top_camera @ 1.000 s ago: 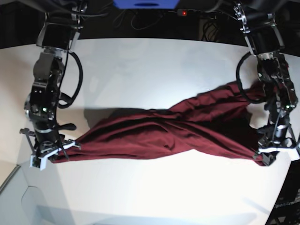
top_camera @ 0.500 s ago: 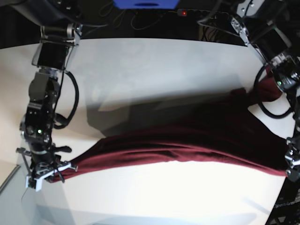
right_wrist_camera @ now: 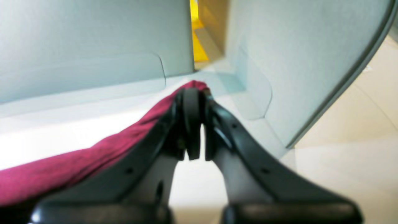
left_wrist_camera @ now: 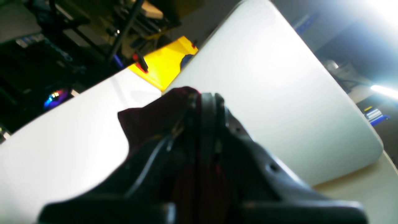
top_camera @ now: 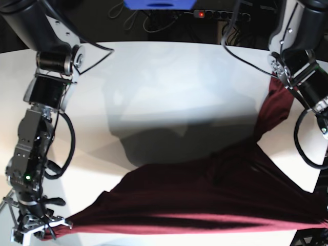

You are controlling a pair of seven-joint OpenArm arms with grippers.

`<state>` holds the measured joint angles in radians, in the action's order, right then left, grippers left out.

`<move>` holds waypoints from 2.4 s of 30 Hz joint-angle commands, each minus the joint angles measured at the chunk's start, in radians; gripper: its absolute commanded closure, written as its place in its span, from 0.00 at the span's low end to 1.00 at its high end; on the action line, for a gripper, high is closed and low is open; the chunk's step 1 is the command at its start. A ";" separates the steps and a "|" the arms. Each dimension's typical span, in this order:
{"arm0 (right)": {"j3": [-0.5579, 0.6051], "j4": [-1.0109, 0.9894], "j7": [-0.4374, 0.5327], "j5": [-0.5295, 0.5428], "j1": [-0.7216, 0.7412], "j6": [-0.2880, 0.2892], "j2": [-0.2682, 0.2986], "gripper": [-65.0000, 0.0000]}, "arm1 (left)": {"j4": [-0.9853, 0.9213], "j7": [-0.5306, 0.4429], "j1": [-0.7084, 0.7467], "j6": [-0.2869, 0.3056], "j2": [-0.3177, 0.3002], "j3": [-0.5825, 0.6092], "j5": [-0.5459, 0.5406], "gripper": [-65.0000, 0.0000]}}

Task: Layout the t-shirt on the table in an organized manner, then fold the t-shirt properly
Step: 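Lift the shirt with both grippers and shake it out in the air, then lay the shirt flat on the table and release with the left gripper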

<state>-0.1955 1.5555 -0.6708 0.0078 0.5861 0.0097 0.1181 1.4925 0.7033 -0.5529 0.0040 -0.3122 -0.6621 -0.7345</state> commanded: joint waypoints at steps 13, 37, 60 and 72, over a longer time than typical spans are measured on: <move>-0.046 0.125 0.041 -0.002 -0.254 -0.001 0.007 1.00 | 0.110 -0.027 0.471 0.006 0.029 -0.063 -0.101 1.00; -0.170 0.201 0.036 -0.001 -0.595 0.125 0.002 1.00 | 0.322 -0.026 0.853 0.008 0.091 -0.130 -0.155 0.99; -0.183 0.202 0.033 -0.002 -0.622 0.126 0.004 0.76 | 0.339 0.298 0.583 0.008 0.112 -0.227 -0.230 0.43; -0.190 0.194 0.033 -0.002 -0.622 0.126 0.002 0.76 | -0.432 0.063 0.037 0.006 0.126 0.129 0.123 0.43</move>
<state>-0.3840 1.7321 -0.6651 0.0051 -0.0490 0.1341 0.1104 1.0378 0.7570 -0.4889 -0.0025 -0.1787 -0.5308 -0.5827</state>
